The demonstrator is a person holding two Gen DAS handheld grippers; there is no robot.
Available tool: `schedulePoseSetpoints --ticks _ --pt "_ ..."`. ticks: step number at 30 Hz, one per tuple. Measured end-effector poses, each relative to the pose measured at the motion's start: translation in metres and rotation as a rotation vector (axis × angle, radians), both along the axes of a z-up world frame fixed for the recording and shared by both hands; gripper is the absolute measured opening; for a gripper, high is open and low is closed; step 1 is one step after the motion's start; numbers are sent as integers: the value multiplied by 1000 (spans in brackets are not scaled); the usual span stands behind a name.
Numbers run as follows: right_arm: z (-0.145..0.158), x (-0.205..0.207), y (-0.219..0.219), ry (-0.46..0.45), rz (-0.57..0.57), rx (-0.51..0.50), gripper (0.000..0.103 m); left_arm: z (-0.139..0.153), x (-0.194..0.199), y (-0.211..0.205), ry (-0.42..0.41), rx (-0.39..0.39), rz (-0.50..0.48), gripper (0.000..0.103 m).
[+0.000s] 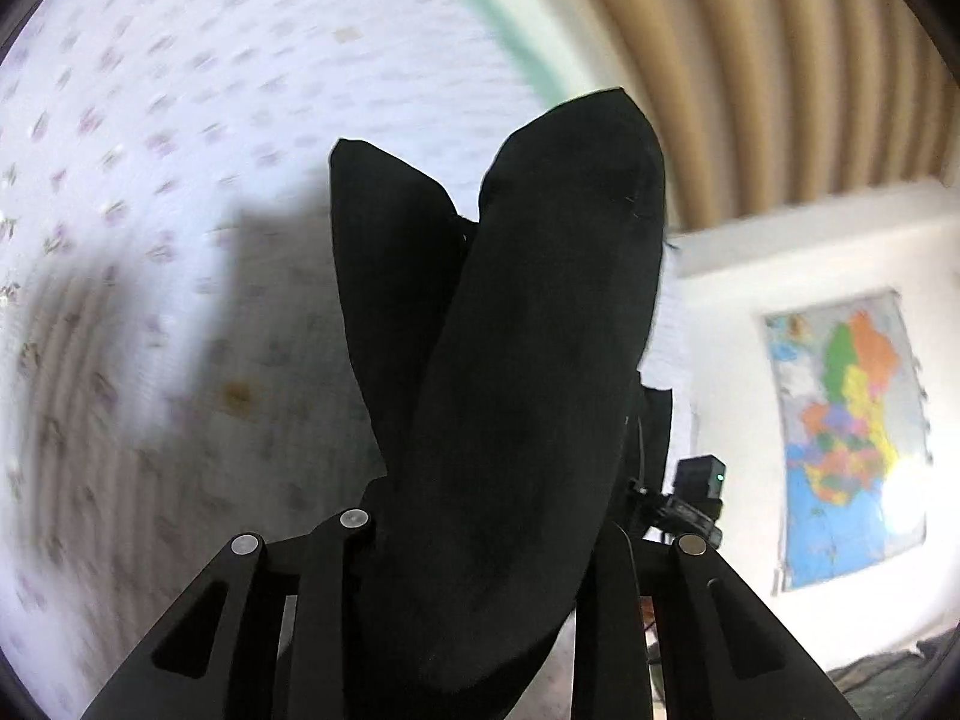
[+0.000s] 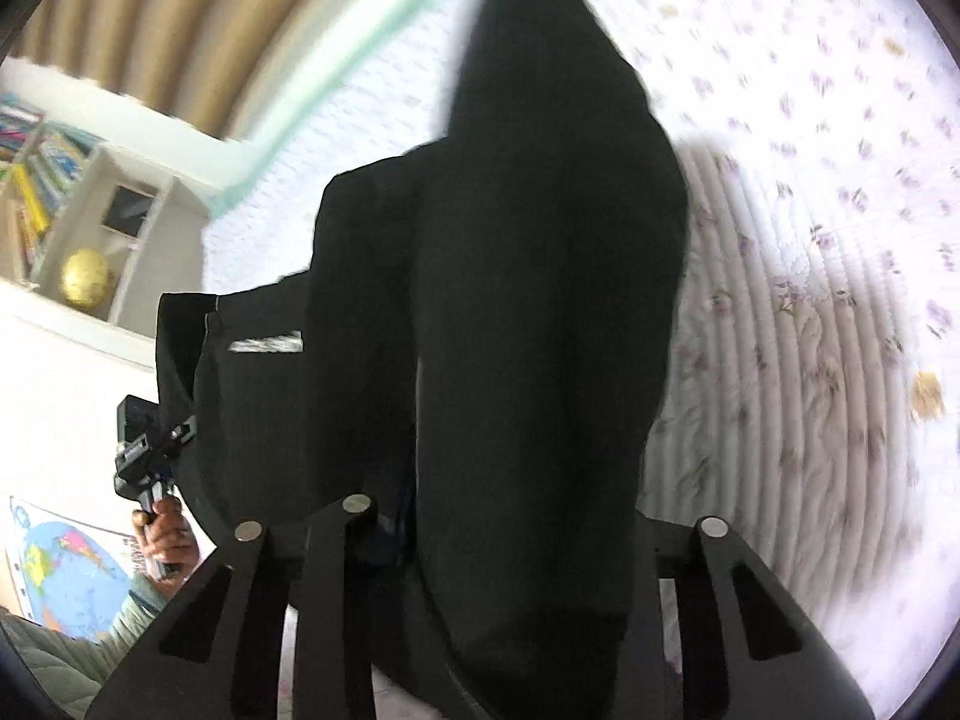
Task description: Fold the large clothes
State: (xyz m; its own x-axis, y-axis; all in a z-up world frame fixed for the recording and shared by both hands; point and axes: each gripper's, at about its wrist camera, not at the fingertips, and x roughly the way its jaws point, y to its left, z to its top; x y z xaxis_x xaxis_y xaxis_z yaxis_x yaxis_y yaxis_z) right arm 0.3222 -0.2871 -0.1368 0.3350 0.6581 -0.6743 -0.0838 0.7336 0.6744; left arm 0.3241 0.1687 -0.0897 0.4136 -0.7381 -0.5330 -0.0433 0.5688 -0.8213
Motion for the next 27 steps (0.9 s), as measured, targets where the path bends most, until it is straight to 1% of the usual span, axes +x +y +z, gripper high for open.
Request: schedulePoseSetpoints --ticks 1,4,7,9,12,14,16,19,20,21,22,23,24,25,26,27 --pt "10 -8 3 -19 1 6 36 14 -7 -7 -25 5 -12 28" --pt "38 -34 19 -86 16 -24 36 53 -32 -24 -101 20 -42 28" --pt "57 -61 23 -122 21 -27 36 84 -65 -26 -159 5 -47 28" --pt "66 -79 28 -125 33 -39 36 94 -83 -21 -168 -4 -43 28" --pt "68 -101 37 -104 61 -70 36 95 -117 -9 -152 -28 -38 28" --pt "66 -117 44 -76 78 -94 36 86 -137 -6 -124 -34 -34 28" --pt "56 -122 48 -41 91 -120 36 71 -151 -5 -89 -38 -36 28" --pt "20 -124 54 13 113 -153 36 30 -165 -2 -18 -26 -28 28" --pt "-1 -122 56 42 114 -164 36 13 -169 0 6 -23 -18 28" --pt "-13 -123 58 53 110 -175 36 -1 -173 2 19 -20 -4 28" --pt "-26 -121 58 53 99 -197 36 -16 -179 10 16 -27 32 28" --pt "-34 -118 56 49 90 -209 36 -25 -184 18 9 -50 60 28" --pt "-44 -115 51 48 80 -201 37 -36 -189 28 1 -88 90 29" --pt "-50 -113 47 47 75 -190 39 -44 -192 34 0 -104 107 29" --pt "-57 -110 44 42 74 -188 41 -55 -193 40 0 -108 125 31" --pt "-62 -109 45 30 77 -196 45 -65 -194 43 0 -105 133 33"
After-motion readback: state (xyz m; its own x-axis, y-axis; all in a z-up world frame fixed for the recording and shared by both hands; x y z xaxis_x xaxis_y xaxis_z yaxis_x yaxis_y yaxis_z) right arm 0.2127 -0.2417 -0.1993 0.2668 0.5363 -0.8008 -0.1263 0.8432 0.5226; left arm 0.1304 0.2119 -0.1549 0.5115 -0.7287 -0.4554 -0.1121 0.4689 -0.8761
